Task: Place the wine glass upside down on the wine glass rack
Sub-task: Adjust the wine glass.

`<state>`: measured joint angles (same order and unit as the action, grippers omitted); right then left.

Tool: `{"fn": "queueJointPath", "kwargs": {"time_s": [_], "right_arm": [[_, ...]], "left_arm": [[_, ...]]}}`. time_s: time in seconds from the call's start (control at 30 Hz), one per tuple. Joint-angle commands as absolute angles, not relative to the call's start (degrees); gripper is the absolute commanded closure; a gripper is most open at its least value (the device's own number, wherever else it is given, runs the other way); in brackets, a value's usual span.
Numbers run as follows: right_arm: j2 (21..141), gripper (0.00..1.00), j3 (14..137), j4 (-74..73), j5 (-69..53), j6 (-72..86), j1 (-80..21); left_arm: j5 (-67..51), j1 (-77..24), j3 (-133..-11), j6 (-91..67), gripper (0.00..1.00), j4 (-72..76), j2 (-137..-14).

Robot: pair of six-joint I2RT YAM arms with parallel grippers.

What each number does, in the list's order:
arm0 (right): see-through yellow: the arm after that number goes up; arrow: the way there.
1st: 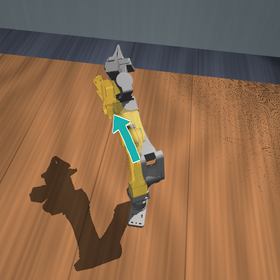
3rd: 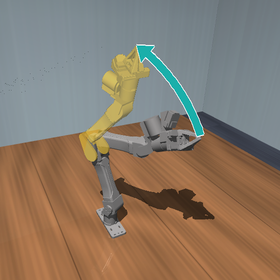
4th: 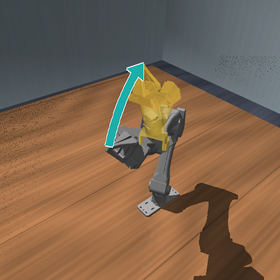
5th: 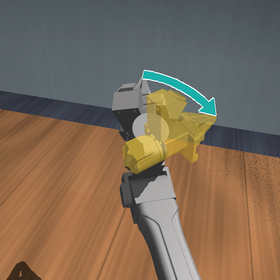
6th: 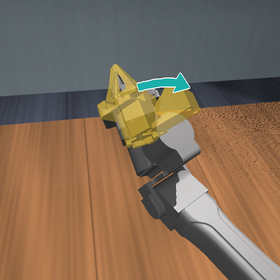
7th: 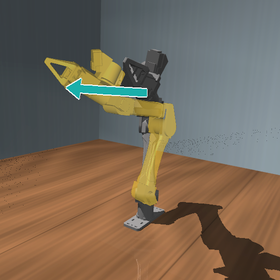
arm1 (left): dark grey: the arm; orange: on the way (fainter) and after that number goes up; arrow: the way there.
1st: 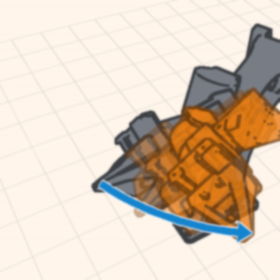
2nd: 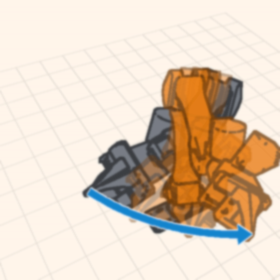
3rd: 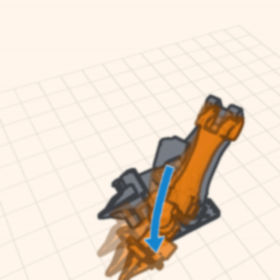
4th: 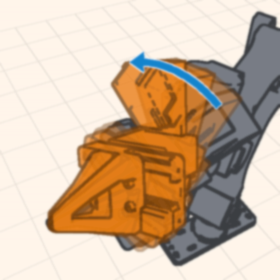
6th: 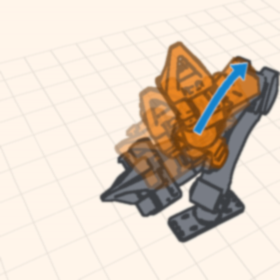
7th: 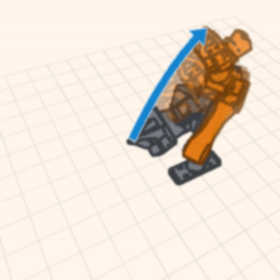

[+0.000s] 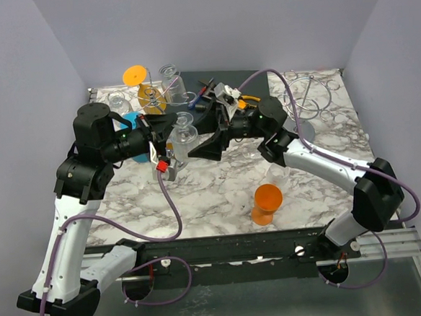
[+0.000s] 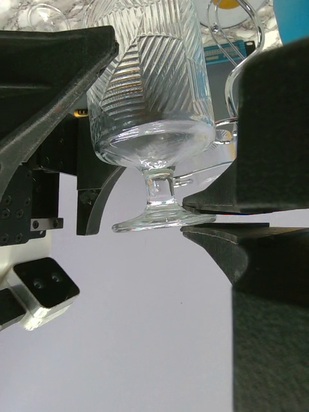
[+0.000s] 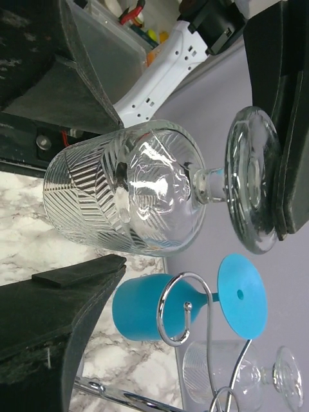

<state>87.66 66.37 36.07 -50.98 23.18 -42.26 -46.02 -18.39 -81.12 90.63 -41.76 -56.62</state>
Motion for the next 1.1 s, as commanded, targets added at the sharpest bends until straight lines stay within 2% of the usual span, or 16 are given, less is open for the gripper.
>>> {"fn": "queueJointPath", "kwargs": {"time_s": [0.0, 0.1, 0.23, 0.33, 0.53, 0.63, 0.67, 0.7, 0.77, 0.83, 0.93, 1.0, 1.03, 1.07], "right_arm": [[89.51, 0.2, 68.5, 35.13, -53.12, 25.0, -42.01], [90.32, 0.2, 68.63, 35.6, -52.58, 25.74, -42.0], [90.7, 0.17, 68.47, 37.25, -51.95, 26.14, -42.0], [91.04, 0.21, 69.11, 37.59, -51.28, 26.01, -42.0], [90.82, 0.59, 67.08, 41.61, -47.6, 24.89, -42.08], [89.23, 0.69, 63.73, 45.72, -43.64, 23.25, -42.05], [88.93, 0.71, 62.91, 46.82, -42.53, 22.76, -42.09], [88.65, 0.73, 62.25, 48.02, -41.92, 22.2, -42.05], [88.55, 0.75, 61.62, 49.16, -40.76, 21.89, -42.06], [88.93, 0.77, 61.85, 49.29, -40.4, 21.53, -42.09], [89.42, 0.79, 61.68, 51.21, -40.4, 22.63, -42.1], [89.97, 0.79, 61.96, 51.94, -40.44, 23.6, -42.02], [90.15, 0.81, 61.92, 52.39, -40.3, 23.86, -42.04], [90.07, 0.81, 61.79, 52.24, -39.86, 23.71, -42.1]], "left_arm": [[-49.19, -18.54, -81.81, 93.77, 1.0, -39.81, -55.01], [-49.13, -18.57, -81.74, 94.03, 1.0, -39.81, -54.94], [-49.54, -18.54, -81.57, 94.62, 1.0, -39.77, -54.93], [-49.88, -18.6, -81.06, 95.38, 1.0, -39.78, -54.93], [-50.18, -18.61, -81.71, 95.85, 1.0, -39.81, -55.52], [-50.07, -18.55, -81.56, 95.33, 0.99, -39.74, -55.68], [-50.09, -18.57, -81.41, 95.26, 0.97, -39.73, -55.72], [-50.22, -18.55, -81.15, 95.17, 0.91, -39.73, -55.57], [-50.55, -18.55, -80.48, 95.03, 0.7, -39.73, -55.49], [-50.57, -18.62, -79.75, 95.51, 0.67, -39.72, -55.29], [-50.71, -18.62, -79.73, 95.73, 0.72, -39.68, -55.45], [-50.72, -18.57, -79.65, 95.71, 0.71, -39.56, -55.5], [-50.52, -18.58, -79.35, 96.07, 0.66, -39.55, -55.39], [-50.16, -18.55, -78.9, 96.45, 0.55, -39.44, -55.13]]}}
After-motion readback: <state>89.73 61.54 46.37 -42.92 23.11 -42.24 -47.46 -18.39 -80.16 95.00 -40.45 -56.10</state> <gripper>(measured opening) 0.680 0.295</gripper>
